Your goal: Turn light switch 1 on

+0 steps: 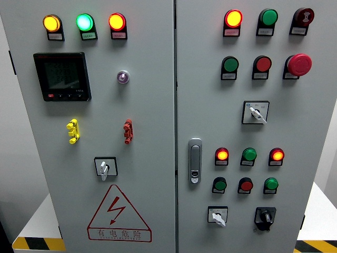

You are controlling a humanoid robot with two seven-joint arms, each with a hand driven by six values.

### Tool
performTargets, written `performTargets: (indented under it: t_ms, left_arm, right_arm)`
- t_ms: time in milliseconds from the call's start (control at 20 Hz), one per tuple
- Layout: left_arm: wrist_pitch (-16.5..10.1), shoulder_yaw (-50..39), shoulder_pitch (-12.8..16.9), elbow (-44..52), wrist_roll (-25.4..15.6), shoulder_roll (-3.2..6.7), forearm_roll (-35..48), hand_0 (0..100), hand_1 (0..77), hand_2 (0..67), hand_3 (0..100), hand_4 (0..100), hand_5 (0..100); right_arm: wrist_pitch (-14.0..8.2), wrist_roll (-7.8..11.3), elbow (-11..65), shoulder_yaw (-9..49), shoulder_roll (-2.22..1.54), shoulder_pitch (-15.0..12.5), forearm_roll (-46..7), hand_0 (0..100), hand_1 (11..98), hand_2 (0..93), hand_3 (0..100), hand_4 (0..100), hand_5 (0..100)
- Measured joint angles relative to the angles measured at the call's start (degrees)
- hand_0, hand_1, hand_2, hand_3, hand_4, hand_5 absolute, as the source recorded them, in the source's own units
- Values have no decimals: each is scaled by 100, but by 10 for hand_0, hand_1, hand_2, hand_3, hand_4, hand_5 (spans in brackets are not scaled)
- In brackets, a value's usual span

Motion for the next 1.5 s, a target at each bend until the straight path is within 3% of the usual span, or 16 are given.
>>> performTargets:
  t_ms: [400, 550, 700, 900, 1200, 1400, 1500]
  left_arm:
    - [0, -84, 12, 6, 36, -6, 58, 0, 38, 49, 0, 0, 50]
    - [0, -636, 16, -4, 37, 6, 439, 0, 55, 47, 0, 0, 42]
    - [0, -1941, 18, -20, 17, 0, 1865, 0, 64, 45, 0, 0, 35]
    - [-4, -4421, 11, -73, -18, -28, 4271, 0, 84, 39, 0, 0, 31]
    - [-54, -7456, 8, -480, -59, -98, 6853, 0, 129, 40, 0, 0, 35]
    - [-86, -8906, 17, -730, -266, -132, 8757, 0, 146, 36, 0, 0, 29]
    - [-87, -9260, 19, -970, -481, -150, 9162, 0, 154, 40, 0, 0, 60]
  right_arm:
    - [0, -4, 0, 0, 0, 0, 0, 0, 226, 0, 111, 230, 146]
    - [0, -4, 0, 0, 0, 2, 0, 0, 226, 0, 111, 230, 146]
    - [0, -4, 0, 0, 0, 1, 0, 0, 225, 0, 110, 230, 146]
    - [0, -4, 0, 0, 0, -3, 0, 0, 226, 0, 109, 230, 146]
    - [0, -4, 0, 0, 0, -2, 0, 0, 226, 0, 109, 230, 145]
    - [0, -4, 0, 0, 0, -2, 0, 0, 226, 0, 110, 230, 145]
    - [0, -3, 0, 0, 0, -3, 0, 0, 225, 0, 110, 230, 145]
